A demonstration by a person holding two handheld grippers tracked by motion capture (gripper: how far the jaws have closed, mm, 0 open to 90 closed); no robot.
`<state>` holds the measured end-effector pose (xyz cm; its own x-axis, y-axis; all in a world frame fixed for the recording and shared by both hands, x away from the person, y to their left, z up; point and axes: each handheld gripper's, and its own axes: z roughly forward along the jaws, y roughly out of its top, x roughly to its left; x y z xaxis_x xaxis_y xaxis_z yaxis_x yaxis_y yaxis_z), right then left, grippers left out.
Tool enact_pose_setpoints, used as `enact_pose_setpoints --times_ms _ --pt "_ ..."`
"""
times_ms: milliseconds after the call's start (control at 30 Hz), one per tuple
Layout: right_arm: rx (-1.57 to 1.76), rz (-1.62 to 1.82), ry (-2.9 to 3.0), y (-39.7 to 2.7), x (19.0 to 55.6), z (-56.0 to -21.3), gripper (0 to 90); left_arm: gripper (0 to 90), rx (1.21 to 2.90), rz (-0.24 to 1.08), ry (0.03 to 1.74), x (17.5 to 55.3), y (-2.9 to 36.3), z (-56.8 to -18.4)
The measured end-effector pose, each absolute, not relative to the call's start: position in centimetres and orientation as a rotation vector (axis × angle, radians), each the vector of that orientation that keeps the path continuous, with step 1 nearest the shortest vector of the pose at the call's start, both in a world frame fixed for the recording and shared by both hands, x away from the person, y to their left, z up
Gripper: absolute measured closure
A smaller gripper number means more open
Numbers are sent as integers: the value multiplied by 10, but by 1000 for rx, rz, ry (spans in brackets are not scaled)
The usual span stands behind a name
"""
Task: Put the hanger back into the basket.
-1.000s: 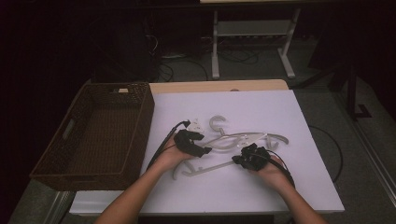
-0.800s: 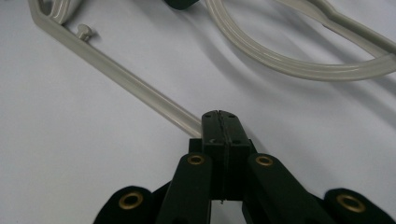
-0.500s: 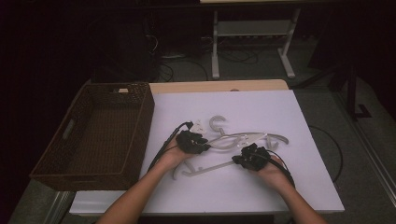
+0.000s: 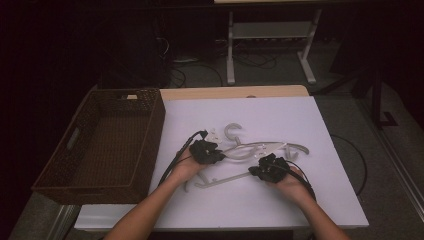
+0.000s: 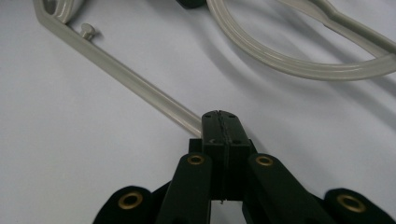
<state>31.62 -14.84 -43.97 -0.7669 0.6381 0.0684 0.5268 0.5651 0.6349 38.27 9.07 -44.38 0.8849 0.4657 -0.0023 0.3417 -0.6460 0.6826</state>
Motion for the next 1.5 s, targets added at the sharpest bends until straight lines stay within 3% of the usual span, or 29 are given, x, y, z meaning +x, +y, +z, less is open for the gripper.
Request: enact_pose_setpoints --times_ms 300,567,733,1167,1500 --pt "975 1117 2551 -159 310 -424 827 820 2339 266 564 381 92 -437" --pt "985 1284 2422 -173 298 -405 547 821 2315 271 570 376 96 -424" --pt "994 1356 2357 -186 280 -400 418 821 2309 290 579 374 102 -411" --pt "996 1400 2292 -204 266 -399 298 820 2286 375 661 371 129 -352" --pt "993 1390 2288 -204 267 -400 262 820 2259 430 708 370 158 -304"
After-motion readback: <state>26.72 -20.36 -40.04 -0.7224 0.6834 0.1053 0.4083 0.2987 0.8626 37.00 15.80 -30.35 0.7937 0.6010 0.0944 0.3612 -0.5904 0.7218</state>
